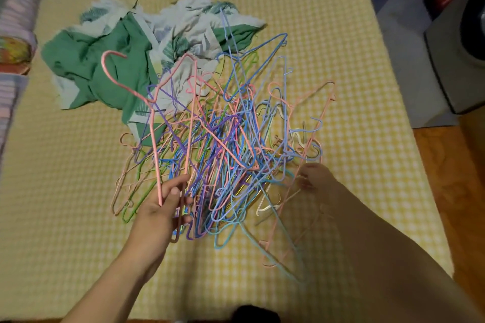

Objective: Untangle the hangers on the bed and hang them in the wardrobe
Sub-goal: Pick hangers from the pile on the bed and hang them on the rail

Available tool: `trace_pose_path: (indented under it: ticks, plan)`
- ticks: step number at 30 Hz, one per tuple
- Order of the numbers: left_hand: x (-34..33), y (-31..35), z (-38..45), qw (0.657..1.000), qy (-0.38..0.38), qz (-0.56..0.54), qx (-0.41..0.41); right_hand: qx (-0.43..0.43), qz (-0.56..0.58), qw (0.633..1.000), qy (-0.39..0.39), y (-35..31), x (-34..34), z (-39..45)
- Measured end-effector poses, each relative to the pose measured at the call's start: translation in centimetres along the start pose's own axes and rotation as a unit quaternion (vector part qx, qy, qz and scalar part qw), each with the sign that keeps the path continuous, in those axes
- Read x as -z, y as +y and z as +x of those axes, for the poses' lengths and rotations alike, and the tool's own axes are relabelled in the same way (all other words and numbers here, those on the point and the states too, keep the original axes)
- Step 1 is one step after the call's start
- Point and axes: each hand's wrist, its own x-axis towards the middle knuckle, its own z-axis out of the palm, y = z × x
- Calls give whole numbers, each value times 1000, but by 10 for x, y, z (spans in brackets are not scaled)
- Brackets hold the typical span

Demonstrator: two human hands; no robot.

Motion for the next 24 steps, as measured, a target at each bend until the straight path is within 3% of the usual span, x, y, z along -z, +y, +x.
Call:
trace_pose_path:
  ticks: [3,7,13,18,20,24]
  plan:
    - [0,-2,-3,1000,0,5,1,31,-96,995,-13,8,-7,4]
    - [4,-6,-7,1000,1,11,6,43,-105,993,28,7,-18,9]
    - [3,-8,-15,1000,4,-6,10,100,23,971,215,10,12,-26]
    - [-9,-1,-34,999,-23,-30,14,135,-71,928,340,46,85,-102]
    - [-12,4,-41,998,-45,-38,17,119,-24,920,373,58,109,-129]
    - [-13,14,-56,997,-77,-18,4,106,109,920,361,66,128,-170]
